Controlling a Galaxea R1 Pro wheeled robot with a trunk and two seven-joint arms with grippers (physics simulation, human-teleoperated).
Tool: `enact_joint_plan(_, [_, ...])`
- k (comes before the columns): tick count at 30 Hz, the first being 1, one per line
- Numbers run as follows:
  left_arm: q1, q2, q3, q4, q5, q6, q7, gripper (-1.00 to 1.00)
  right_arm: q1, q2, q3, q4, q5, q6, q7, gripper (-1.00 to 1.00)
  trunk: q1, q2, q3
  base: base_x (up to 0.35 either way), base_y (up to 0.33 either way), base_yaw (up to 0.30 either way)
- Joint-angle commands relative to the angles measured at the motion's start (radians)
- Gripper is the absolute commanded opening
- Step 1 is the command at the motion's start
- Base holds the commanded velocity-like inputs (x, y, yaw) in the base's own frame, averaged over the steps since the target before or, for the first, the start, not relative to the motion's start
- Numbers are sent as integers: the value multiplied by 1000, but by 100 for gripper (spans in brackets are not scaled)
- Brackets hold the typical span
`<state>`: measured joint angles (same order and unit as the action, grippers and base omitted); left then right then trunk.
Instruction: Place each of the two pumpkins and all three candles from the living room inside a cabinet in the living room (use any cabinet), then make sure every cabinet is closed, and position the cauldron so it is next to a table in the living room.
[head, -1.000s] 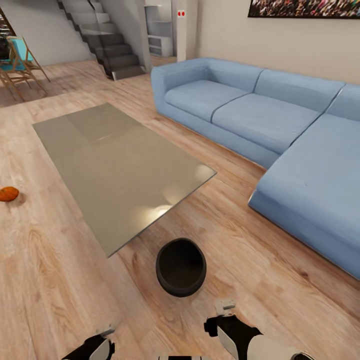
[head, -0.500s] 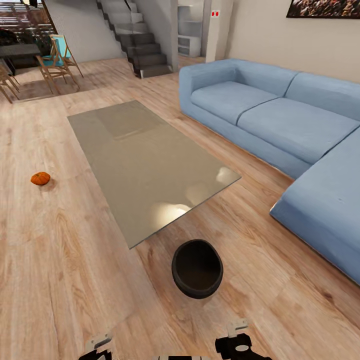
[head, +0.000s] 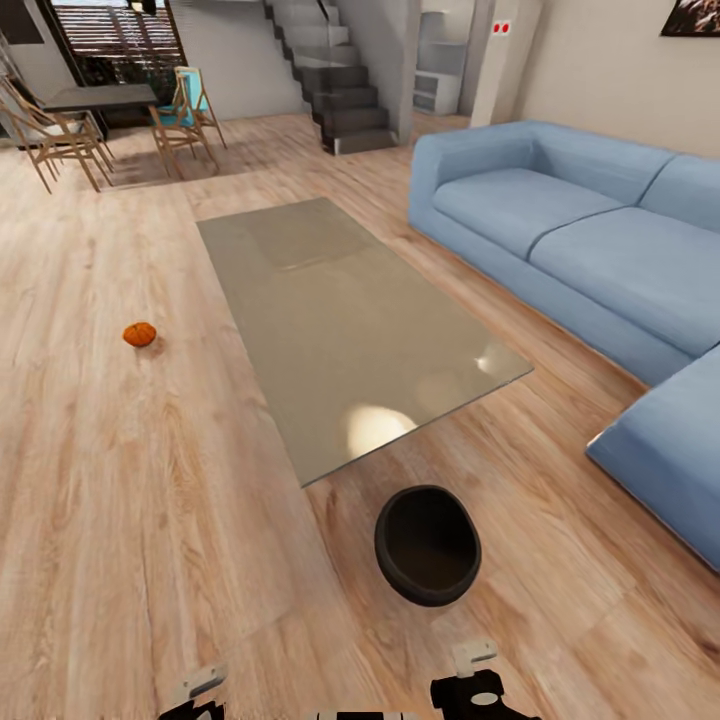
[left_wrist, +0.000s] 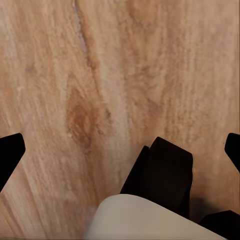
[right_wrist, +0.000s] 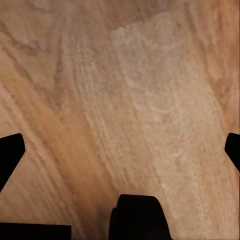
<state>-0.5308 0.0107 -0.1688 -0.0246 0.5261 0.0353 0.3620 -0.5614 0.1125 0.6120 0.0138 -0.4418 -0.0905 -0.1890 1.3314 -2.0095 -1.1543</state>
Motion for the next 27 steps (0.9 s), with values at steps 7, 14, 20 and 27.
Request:
enact_joint_plan(7, [0, 0, 0, 0, 0, 0, 0, 100, 0, 0, 0, 0, 0, 0, -1, 100, 0, 0, 0, 0, 0, 289])
enact_joint_plan(14, [0, 0, 0, 0, 0, 0, 0, 100, 1, 1, 0, 1, -1, 0, -1, 100, 0, 0, 0, 0, 0, 289])
enact_joint_plan(20, [0, -1, 0, -1, 0, 1, 0, 100, 1, -1, 0, 0, 1, -1, -1, 100, 0, 0, 2, 0, 0, 278])
enact_joint_plan(27, [0, -2, 0, -1, 0, 1, 1, 100, 2, -2, 0, 0, 0, -1, -1, 100, 0, 0, 9, 0, 0, 232])
